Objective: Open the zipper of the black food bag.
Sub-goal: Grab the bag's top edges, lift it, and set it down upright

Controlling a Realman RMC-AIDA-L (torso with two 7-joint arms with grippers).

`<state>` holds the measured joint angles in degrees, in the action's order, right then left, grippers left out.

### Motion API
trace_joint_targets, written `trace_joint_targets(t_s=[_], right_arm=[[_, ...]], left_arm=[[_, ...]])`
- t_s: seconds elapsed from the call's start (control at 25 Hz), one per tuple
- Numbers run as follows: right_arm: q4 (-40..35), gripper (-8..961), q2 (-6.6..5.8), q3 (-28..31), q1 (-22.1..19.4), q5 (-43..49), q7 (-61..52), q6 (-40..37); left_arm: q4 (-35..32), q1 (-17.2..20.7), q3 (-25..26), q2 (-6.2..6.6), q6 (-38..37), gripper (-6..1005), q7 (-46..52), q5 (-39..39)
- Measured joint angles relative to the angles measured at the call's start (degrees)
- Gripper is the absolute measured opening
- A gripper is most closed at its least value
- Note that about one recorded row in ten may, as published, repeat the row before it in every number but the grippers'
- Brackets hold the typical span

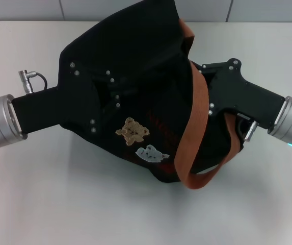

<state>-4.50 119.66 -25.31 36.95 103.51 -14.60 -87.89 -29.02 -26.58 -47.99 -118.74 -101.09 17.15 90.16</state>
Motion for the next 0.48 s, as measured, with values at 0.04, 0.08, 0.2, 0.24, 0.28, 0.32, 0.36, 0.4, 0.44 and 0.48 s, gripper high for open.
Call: trace_joint_targets(t_s=[0.04, 0.08, 0.2, 0.24, 0.28, 0.32, 0.36, 0.4, 0.44, 0.48], right_arm=[[0.0, -2, 0.0, 0.0, 0.0, 0.0, 0.0, 0.0], [0.6, -2, 0.01, 0.2, 0.0, 0.0, 2.7, 0.3], [3.0, -2, 0.09, 2.1, -0.2, -0.2, 10.6, 1.3], [3.9, -2, 0.1, 3.1, -0.3, -0.2, 13.2, 1.5], [4.9, -2, 0.1, 4.1, -0.4, -0.3, 16.0, 1.6], [6.2, -2, 0.12, 5.4, -0.7, -0.3, 19.4, 1.7], [7.2, -2, 0.11, 6.5, -0.9, -0.3, 22.0, 1.7], [8.1, -2, 0.12, 7.6, -1.1, -0.3, 24.5, 1.7], [9.2, -2, 0.15, 8.8, -1.4, -0.3, 27.2, 1.8], [11.0, -2, 0.19, 10.6, -2.0, -0.3, 31.7, 1.8]], left_arm=[[0.0, 0.0, 0.0, 0.0, 0.0, 104, 0.0, 0.0], [0.0, 0.0, 0.0, 0.0, 0.1, 104, 0.0, 0.0], [0.0, 0.0, 0.0, 0.0, 0.1, 104, 0.0, 0.0], [0.0, 0.0, 0.0, 0.0, 0.2, 105, 0.0, 0.0], [0.0, 0.0, 0.0, 0.0, 0.2, 105, 0.0, -0.1], [0.0, 0.0, 0.0, 0.0, 0.2, 105, 0.0, -0.1], [0.0, 0.0, 0.0, 0.0, 0.3, 105, 0.0, -0.1], [0.0, -0.1, 0.0, 0.0, 0.4, 105, 0.0, -0.2], [0.0, -0.1, 0.0, 0.0, 0.4, 106, 0.0, -0.3], [0.0, -0.1, 0.0, 0.0, 0.4, 106, 0.0, -0.5]])
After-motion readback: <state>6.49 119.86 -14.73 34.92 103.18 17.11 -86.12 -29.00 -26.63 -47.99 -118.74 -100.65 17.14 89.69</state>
